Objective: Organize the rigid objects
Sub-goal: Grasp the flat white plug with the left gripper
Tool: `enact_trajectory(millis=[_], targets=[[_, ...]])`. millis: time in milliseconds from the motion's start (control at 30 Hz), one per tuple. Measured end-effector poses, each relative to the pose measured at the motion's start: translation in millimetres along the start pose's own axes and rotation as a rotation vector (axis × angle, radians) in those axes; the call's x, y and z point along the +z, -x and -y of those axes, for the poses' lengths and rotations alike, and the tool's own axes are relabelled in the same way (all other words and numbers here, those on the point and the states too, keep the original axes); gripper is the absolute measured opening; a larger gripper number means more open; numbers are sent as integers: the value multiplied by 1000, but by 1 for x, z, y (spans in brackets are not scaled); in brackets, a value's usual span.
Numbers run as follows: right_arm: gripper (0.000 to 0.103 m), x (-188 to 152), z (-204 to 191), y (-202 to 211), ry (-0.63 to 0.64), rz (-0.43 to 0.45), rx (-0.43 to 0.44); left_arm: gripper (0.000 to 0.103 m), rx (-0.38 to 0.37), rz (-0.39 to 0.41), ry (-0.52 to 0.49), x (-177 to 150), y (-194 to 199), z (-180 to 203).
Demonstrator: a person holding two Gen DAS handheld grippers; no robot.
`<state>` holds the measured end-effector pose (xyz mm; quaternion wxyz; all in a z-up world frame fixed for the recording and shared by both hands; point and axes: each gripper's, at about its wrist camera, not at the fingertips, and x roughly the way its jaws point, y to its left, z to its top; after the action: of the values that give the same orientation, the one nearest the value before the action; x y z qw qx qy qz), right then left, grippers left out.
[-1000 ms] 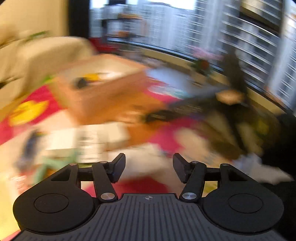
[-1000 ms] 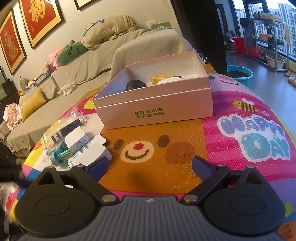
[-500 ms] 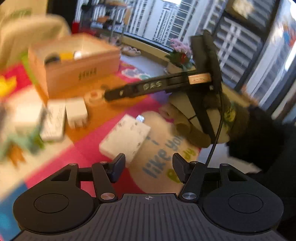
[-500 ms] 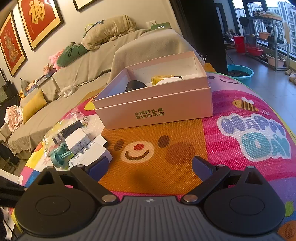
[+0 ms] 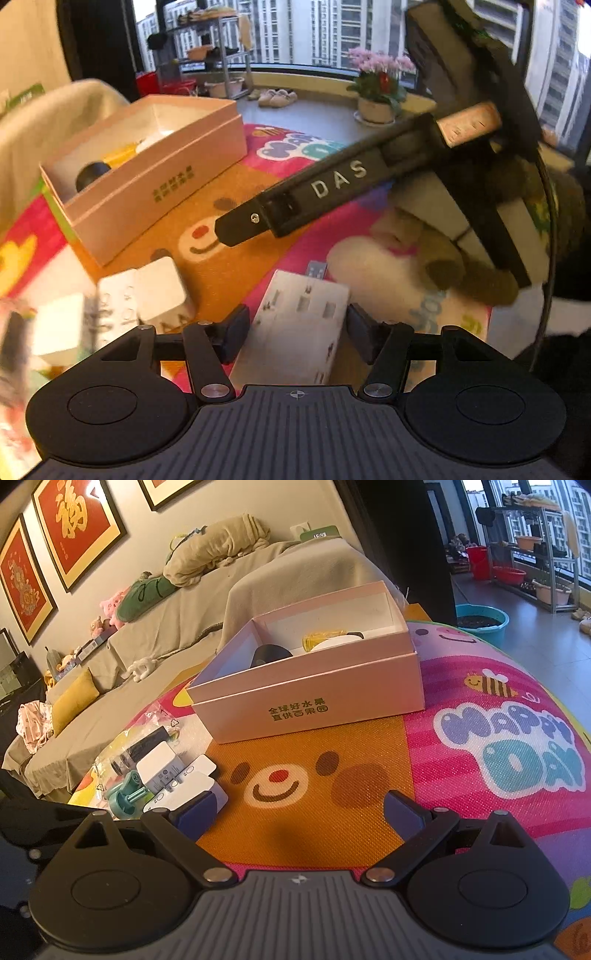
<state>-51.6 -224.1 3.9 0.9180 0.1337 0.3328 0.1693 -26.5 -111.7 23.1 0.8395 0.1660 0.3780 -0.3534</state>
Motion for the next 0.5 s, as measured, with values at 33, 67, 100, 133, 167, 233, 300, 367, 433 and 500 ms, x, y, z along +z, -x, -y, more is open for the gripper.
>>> enact_trajectory(millis=[33,67,100,133,167,233,300,367,433,500], targets=[[97,0,0,0,1,0,-1,64,-5,2,15,0,-1,-1],[97,0,0,0,1,0,0,63,-6,4,22,0,-2,2],[97,0,0,0,2,0,-1,61,-5,5,19,-1,-1,2],[97,0,0,0,4,-1,-2,60,-5,10,17,-3,2,4],[97,0,0,0,7,-1,-5,56,-14,24,25,-8,6,4],[97,0,-3,-1,19,-6,-16,53,-26,55,68,-22,17,4],[97,1,-9,-3,49,-18,-41,53,0,69,126,-37,30,-1],[97,1,-20,-6,100,-32,-87,53,68,72,192,-51,46,-9],[97,2,-36,-7,170,-19,-102,53,148,82,290,-69,64,-24],[97,6,-56,-8,235,-7,-82,53,227,91,391,-88,80,-41]])
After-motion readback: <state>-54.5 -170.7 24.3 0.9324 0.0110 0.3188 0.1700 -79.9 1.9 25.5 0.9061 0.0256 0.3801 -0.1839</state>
